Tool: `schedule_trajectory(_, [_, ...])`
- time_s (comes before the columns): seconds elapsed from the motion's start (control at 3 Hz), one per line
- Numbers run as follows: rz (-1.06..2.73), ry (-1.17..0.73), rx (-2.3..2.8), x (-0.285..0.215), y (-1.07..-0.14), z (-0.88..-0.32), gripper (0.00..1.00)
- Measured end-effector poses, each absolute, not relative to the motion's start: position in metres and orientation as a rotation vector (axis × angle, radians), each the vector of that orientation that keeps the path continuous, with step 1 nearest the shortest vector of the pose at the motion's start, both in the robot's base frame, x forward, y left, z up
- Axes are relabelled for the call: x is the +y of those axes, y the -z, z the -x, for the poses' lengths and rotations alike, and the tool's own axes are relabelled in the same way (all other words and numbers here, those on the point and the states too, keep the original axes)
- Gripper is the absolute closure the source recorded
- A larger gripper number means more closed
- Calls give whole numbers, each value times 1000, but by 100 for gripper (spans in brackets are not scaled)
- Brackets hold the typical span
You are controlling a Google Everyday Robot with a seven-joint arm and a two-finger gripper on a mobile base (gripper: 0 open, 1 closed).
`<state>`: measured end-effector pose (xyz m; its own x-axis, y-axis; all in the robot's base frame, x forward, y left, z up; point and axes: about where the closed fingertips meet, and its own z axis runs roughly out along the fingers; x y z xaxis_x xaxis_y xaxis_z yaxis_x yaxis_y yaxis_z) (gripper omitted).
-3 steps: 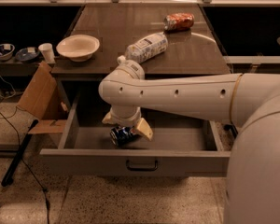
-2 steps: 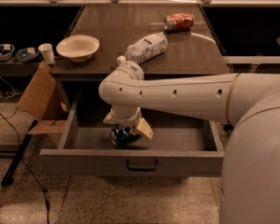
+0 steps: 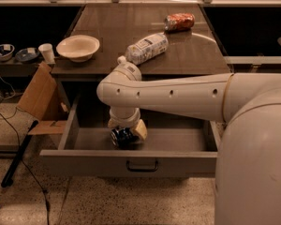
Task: Pick pepsi can from top drawer and place on counter
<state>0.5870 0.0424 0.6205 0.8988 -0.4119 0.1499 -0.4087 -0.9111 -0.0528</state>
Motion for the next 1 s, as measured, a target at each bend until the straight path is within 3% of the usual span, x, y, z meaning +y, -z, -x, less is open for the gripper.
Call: schedule_trajectory(1.0, [3011,206,614,42,-642,-575,93])
